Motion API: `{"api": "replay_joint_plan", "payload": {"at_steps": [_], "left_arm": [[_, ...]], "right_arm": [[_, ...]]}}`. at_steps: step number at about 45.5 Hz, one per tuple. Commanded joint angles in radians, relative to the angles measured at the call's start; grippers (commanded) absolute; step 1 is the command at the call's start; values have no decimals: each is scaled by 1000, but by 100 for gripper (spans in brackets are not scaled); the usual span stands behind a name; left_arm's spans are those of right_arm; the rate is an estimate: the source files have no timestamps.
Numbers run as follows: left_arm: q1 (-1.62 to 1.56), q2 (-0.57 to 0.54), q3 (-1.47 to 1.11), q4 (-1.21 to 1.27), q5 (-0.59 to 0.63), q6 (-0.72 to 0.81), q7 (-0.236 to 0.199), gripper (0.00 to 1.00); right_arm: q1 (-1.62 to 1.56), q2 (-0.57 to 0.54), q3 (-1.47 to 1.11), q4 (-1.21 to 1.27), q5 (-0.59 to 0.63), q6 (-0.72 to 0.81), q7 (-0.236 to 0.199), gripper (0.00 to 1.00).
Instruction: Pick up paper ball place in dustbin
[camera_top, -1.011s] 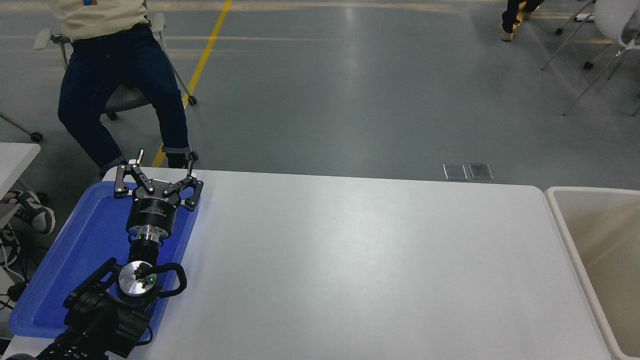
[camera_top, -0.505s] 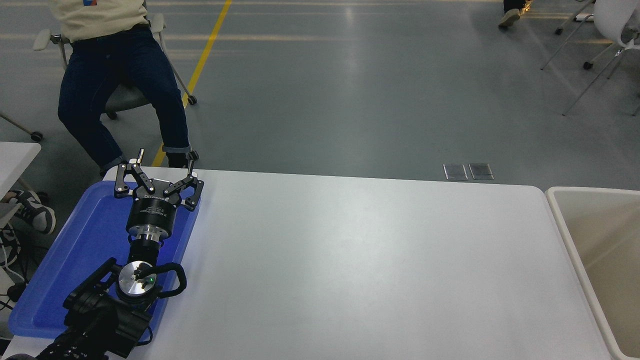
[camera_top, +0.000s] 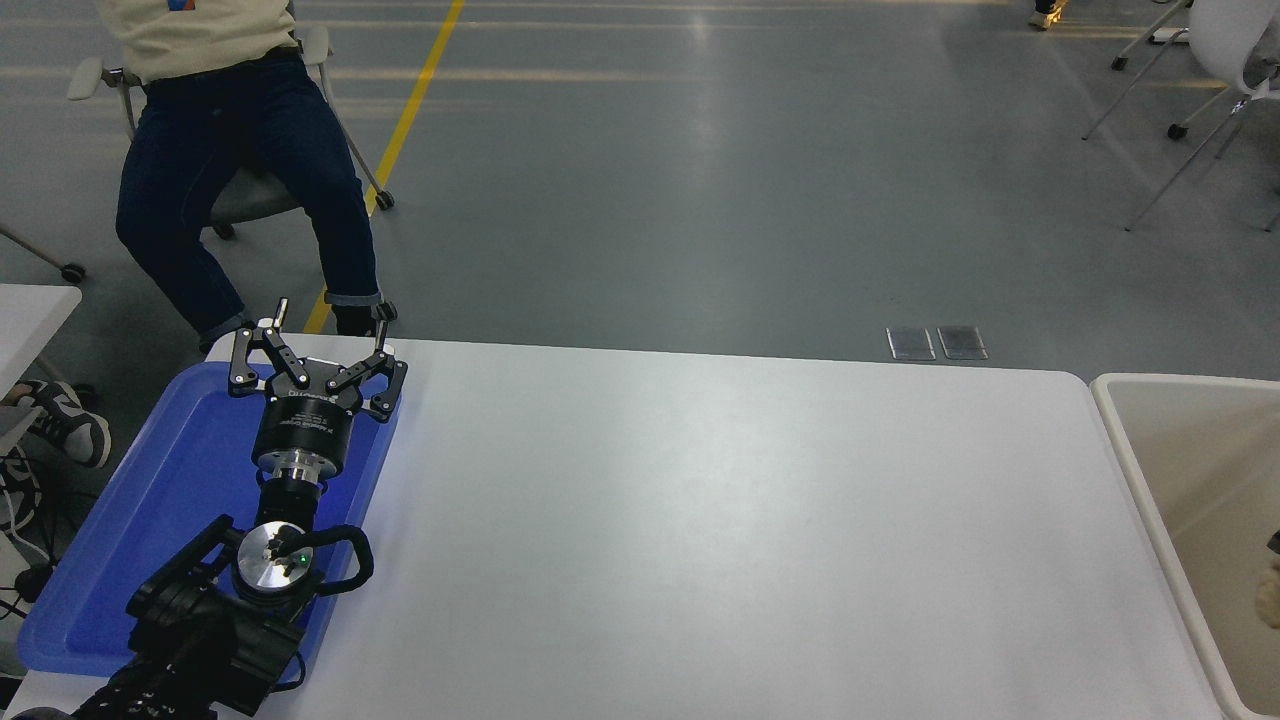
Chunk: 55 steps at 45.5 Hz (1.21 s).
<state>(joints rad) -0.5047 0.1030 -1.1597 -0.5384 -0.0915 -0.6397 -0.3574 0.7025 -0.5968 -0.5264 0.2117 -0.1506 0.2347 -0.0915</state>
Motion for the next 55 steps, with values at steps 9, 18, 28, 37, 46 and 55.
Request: {"api": "replay_joint_plan", "payload": {"at_steps": [9, 18, 28, 37, 46, 55], "left_arm": [[0, 0, 0, 0, 1, -1, 0, 100], [0, 0, 0, 0, -1, 0, 0, 100], [0, 0, 0, 0, -1, 3, 0, 100], [0, 0, 0, 0, -1, 3, 0, 100], [2, 0, 0, 0, -1, 3, 0, 100], [2, 0, 0, 0, 1, 5, 0, 100]], "right_arm": [[46, 14, 74, 5, 5, 1, 9, 100], [149, 11, 82, 15, 5, 9, 9, 100], [239, -5, 282, 40, 3, 12, 7, 100], [239, -6, 632, 72, 3, 9, 7, 100], [161, -6, 1038, 178, 6, 11, 7, 100], [66, 40, 1293, 337, 28, 12, 9, 100]]}}
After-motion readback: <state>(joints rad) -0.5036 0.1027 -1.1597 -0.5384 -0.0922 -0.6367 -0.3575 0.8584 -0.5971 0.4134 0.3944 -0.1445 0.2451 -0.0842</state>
